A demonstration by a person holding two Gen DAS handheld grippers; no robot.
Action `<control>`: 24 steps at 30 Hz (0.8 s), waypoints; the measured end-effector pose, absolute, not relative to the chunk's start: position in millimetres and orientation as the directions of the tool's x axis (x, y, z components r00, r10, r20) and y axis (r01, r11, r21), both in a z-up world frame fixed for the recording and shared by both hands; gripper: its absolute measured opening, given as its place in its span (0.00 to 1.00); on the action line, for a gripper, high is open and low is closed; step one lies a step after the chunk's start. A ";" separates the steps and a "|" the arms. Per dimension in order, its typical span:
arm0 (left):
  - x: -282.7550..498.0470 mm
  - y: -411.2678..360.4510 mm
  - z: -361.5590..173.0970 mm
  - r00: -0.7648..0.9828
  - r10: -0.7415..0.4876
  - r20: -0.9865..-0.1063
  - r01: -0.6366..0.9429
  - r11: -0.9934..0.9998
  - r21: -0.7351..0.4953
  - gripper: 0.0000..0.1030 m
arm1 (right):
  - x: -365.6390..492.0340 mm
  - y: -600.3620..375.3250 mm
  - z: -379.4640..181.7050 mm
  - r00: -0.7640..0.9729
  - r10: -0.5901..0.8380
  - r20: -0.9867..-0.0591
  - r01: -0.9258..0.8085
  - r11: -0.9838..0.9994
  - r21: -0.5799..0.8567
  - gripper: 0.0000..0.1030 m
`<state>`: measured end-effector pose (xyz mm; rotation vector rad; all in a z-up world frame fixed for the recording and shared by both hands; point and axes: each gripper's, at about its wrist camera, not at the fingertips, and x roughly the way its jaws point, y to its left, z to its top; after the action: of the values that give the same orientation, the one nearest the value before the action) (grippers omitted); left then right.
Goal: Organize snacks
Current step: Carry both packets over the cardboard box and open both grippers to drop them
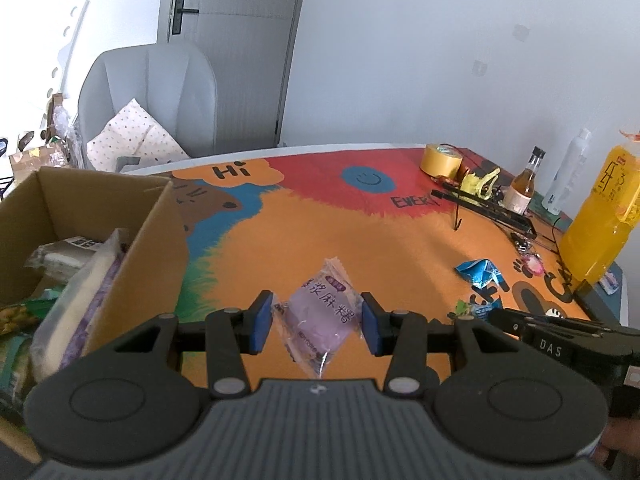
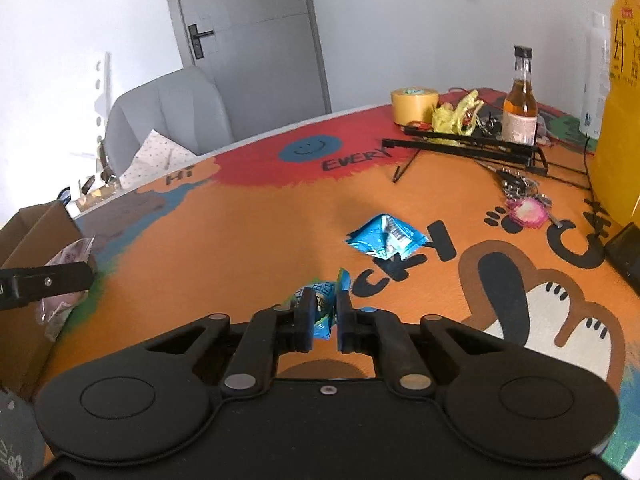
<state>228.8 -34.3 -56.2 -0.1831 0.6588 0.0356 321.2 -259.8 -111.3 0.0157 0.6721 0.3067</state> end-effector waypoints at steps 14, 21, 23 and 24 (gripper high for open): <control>197.4 -20.3 -35.1 0.825 -0.012 -0.565 -0.109 0.978 -0.179 0.44 | 284.9 -259.7 -80.4 0.754 0.380 -0.536 -0.349 0.923 0.164 0.08; 181.8 -8.2 -17.1 0.846 0.013 -0.532 -0.130 0.975 -0.182 0.44 | 272.6 -247.6 -58.5 0.763 0.418 -0.493 -0.396 0.905 0.155 0.08; 177.0 -3.3 -11.2 0.853 0.025 -0.521 -0.140 0.973 -0.183 0.44 | 269.6 -242.2 -52.2 0.764 0.432 -0.479 -0.412 0.898 0.152 0.08; 174.7 -0.6 -8.4 0.857 0.031 -0.515 -0.145 0.973 -0.182 0.44 | 268.3 -240.0 -49.4 0.764 0.438 -0.473 -0.420 0.895 0.152 0.08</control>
<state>174.7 -0.6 -8.4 -0.2188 0.5351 0.0929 268.3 -240.0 -49.4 0.0377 0.5233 0.4663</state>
